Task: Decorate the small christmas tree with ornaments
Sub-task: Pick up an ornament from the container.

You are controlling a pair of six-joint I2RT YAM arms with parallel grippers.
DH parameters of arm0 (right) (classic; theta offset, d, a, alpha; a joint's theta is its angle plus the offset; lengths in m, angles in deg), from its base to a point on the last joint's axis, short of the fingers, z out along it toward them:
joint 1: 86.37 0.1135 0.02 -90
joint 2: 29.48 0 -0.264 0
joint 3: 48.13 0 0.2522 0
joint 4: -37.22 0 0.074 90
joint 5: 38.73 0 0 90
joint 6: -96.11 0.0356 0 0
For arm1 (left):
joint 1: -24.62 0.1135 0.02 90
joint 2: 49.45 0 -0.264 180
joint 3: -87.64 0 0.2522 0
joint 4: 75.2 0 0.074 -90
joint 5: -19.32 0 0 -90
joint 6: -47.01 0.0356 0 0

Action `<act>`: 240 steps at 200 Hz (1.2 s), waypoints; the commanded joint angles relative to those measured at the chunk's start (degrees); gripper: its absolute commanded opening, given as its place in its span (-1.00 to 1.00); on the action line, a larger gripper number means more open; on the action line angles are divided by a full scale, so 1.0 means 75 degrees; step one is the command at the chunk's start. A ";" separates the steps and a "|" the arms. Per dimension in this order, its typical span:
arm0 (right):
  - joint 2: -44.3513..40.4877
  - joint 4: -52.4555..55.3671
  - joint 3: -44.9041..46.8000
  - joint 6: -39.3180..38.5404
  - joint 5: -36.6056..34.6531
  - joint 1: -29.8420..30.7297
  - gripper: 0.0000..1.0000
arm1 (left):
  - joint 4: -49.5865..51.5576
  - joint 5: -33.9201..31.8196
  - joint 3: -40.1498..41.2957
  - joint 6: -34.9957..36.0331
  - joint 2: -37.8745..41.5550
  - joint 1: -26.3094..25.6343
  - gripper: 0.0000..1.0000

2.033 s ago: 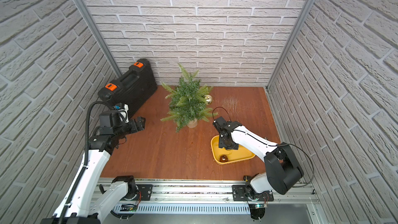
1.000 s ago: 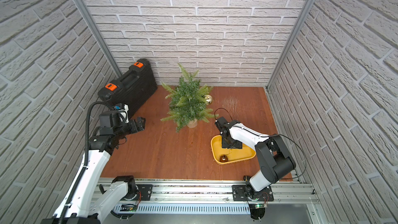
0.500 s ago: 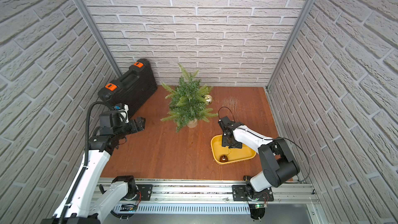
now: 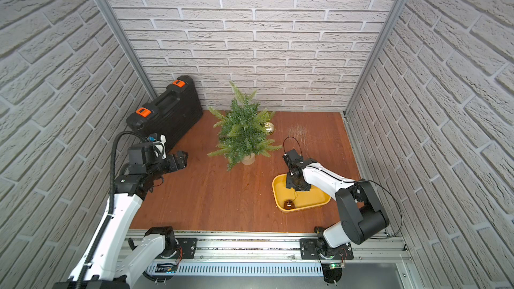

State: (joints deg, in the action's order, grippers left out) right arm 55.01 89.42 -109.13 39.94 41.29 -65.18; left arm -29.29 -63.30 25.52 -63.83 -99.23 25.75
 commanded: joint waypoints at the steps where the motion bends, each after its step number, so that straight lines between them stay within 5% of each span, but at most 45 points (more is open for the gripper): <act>1: -0.0495 0.0235 -0.0007 -0.0137 0.0029 -0.0025 0.16 | -0.0279 -0.0016 0.0064 -0.0034 0.0051 0.0054 0.96; 113: -0.3194 0.2027 -0.1259 -0.0730 0.0748 0.0320 0.08 | -0.0316 0.0053 0.0066 -0.0053 0.0047 0.0062 0.97; 240: -0.2073 0.1858 -0.5936 -0.1328 0.0945 0.2098 0.03 | -0.0477 0.0208 0.0164 -0.0023 0.0204 0.0077 0.96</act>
State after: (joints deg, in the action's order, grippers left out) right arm 37.31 106.73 -149.13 32.44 48.72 -52.00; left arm -29.91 -62.78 25.89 -63.83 -98.47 26.01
